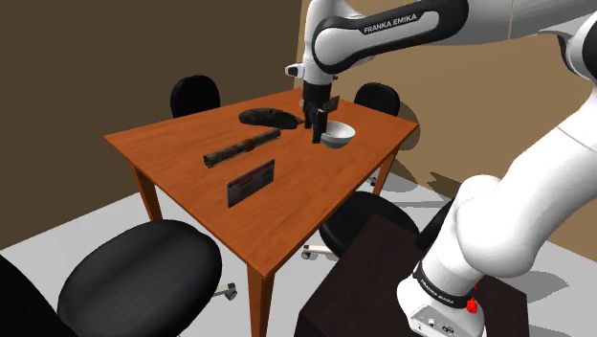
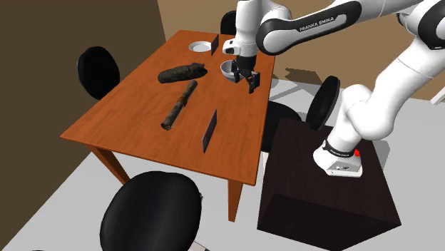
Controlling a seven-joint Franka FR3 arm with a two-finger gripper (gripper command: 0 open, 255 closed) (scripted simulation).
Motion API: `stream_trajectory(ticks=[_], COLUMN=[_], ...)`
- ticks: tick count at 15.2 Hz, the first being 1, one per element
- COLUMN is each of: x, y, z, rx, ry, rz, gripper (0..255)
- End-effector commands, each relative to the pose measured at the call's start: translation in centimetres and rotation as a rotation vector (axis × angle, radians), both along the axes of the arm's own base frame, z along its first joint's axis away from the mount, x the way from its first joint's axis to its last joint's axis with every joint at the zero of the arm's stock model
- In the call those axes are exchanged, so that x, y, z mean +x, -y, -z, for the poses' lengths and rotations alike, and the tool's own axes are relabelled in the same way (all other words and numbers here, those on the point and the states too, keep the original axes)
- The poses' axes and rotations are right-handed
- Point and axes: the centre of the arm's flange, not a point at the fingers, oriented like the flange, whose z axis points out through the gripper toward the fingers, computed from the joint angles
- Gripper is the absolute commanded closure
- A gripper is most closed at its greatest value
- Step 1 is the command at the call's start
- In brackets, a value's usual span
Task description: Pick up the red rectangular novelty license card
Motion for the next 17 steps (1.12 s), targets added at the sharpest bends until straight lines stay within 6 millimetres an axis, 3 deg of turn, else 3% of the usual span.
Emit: stream_trajectory(ticks=[1,6,12,14,17], x=[1.9,6.5,11.1,11.9,11.9], y=[-0.9,-3.6,-8.3,-9.6,-9.6], z=[1.2,4.5,8.3,9.2,10.7], rx=[0.01,0.037,0.068,0.076,0.076], ry=[0.002,0.004,0.006,0.007,0.007], rz=[-0.099,-0.331,-0.609,-0.675,-0.675], gripper=[0,0,0,0,0])
